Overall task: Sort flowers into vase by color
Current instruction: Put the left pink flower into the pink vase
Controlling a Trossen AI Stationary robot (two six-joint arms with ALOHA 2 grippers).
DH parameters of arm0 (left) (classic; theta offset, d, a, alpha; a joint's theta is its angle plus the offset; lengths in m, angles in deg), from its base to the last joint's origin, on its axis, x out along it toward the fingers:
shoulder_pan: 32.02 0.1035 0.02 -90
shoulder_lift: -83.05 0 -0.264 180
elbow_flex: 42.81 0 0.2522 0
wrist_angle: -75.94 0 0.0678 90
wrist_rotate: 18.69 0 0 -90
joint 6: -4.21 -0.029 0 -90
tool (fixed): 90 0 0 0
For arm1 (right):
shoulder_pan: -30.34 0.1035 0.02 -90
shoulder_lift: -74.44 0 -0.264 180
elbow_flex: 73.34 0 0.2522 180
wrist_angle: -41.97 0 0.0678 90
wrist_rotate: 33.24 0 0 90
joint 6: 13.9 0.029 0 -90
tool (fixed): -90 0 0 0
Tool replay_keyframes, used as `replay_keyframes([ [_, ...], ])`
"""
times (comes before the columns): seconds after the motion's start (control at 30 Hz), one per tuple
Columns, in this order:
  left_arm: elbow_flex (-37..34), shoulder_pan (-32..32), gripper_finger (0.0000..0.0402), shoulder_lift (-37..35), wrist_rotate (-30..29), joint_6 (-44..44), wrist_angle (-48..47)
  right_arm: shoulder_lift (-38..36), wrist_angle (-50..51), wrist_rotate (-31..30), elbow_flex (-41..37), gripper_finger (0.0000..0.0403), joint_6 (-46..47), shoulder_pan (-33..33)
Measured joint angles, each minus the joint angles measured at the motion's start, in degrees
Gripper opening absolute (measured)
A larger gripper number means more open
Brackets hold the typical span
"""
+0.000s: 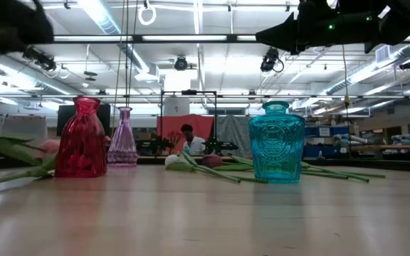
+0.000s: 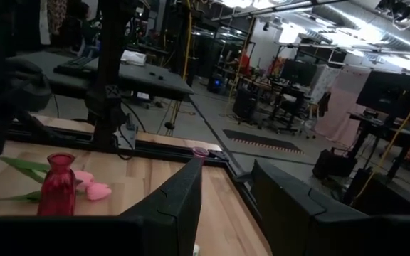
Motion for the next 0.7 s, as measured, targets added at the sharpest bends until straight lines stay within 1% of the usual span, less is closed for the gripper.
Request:
replay_keyframes([
  [0.13,-3.5,-0.2,0.0001,0.0,3.4,0.0,0.0,0.0,0.4,0.0,0.0,0.014,0.5,0.0],
  [0.23,-4.8,-0.5,0.0012,0.0,3.7,-1.3,0.1,0.0,1.0,0.0,0.0,0.014,0.5,0.0],
  [0.3,-4.8,-0.4,0.0037,0.0,3.5,-2.8,0.6,0.0,1.0,0.0,0.0,0.014,0.9,0.0],
  [0.43,-4.1,-0.1,0.0107,0.0,3.2,-3.0,0.7,0.0,1.0,0.0,0.0,0.014,1.4,0.0],
  [0.53,-4.3,-0.1,0.0155,0.0,4.5,-3.0,2.8,0.0,1.5,0.0,0.0,0.014,1.4,0.0],
  [0.6,-4.8,-0.1,0.0173,0.0,4.9,-3.0,5.2,0.0,1.8,0.0,0.0,0.014,1.4,0.0],
  [0.7,-5.6,-0.1,0.0179,0.0,5.2,-2.7,6.0,0.0,2.0,0.0,0.0,0.014,1.4,0.0],
])
